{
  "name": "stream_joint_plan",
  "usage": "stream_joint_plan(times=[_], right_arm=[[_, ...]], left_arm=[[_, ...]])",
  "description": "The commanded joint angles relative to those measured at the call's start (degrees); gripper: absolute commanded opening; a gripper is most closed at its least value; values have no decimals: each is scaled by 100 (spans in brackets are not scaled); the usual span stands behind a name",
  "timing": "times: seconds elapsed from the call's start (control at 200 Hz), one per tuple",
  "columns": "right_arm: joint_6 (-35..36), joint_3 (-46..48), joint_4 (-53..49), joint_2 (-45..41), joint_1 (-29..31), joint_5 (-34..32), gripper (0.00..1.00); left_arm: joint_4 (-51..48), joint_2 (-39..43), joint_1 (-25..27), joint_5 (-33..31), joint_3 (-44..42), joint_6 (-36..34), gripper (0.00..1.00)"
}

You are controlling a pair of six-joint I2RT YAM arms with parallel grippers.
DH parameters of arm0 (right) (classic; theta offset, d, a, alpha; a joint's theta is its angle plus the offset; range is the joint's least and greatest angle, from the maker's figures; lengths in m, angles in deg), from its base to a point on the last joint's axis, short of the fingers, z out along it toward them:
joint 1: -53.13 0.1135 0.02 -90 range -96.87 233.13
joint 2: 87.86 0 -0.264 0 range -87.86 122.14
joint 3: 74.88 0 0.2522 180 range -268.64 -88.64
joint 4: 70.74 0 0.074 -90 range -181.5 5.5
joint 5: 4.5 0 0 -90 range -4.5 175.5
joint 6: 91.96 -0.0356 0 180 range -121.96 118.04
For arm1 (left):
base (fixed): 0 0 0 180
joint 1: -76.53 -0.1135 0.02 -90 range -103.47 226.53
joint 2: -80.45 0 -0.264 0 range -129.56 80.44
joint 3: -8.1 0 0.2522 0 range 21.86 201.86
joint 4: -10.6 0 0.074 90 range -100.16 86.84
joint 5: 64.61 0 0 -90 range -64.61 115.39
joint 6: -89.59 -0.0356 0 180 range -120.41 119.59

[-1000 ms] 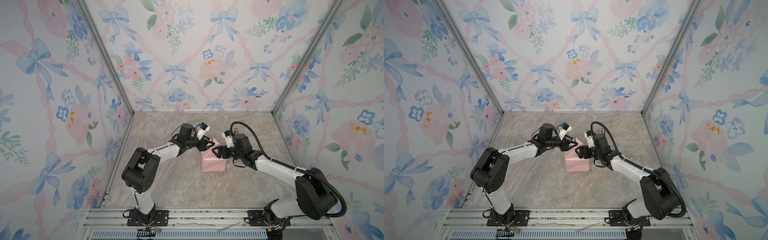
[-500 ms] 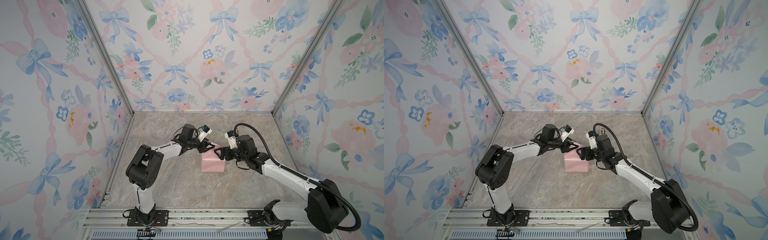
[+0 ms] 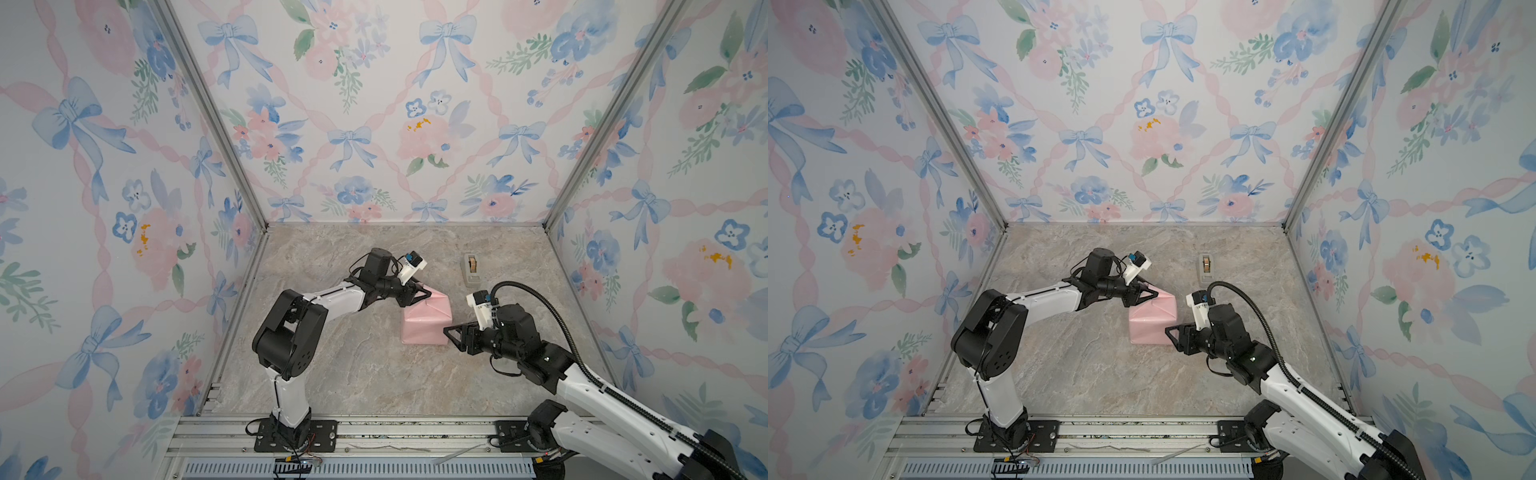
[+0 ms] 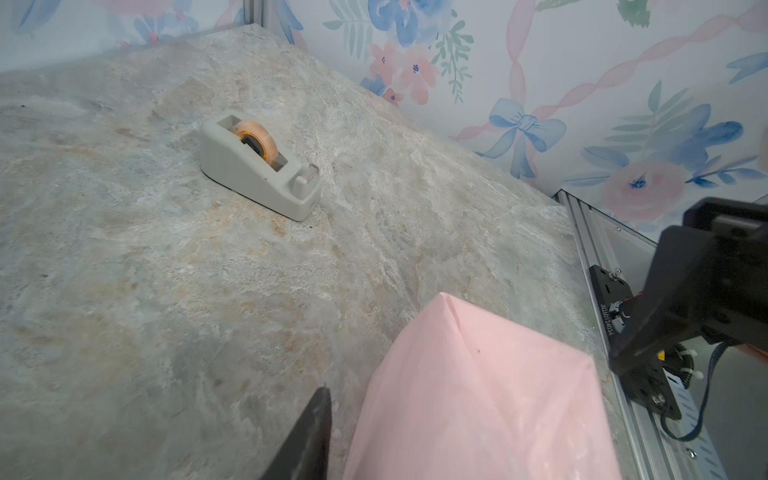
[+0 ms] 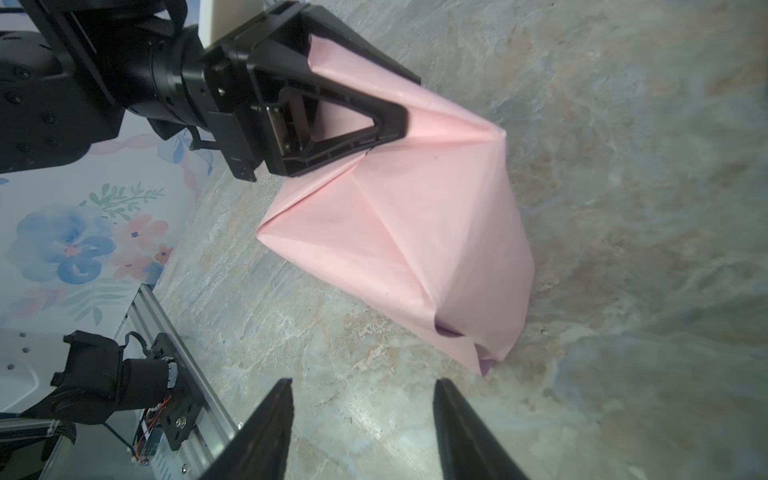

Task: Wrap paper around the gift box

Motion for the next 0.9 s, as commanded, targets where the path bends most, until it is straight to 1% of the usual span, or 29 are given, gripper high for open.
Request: stream_joint_plan(times=[0.0,0.145,0.225,0.365,0.495,0.585,0.78,0.895], right_arm=[[-652,290,495,83,288,-1,52],[-905,373,1144,640,531,-111,47],[-922,349,1497,1008,552,-48,43],[-929,202,1803,1552,554,-72,39],[-913,43,1831,1923,521,-266,36],[-828,-61,1788,2009,435,-312,36],[-662,-212,1571,2059,106,-275,35],[-600,-232,1554,2080,-105,-170,35]], left_arm=[[-282,142,57,17,-47,-108,38],[-281,238,94,17,-97,-81,38],[-281,294,92,49,-101,-68,38],[-272,362,124,63,-109,-46,38],[-272,409,135,77,-140,-28,38],[-275,467,147,81,-179,-26,37],[-272,616,180,29,-309,-28,31],[-271,642,219,-13,-346,-46,30]])
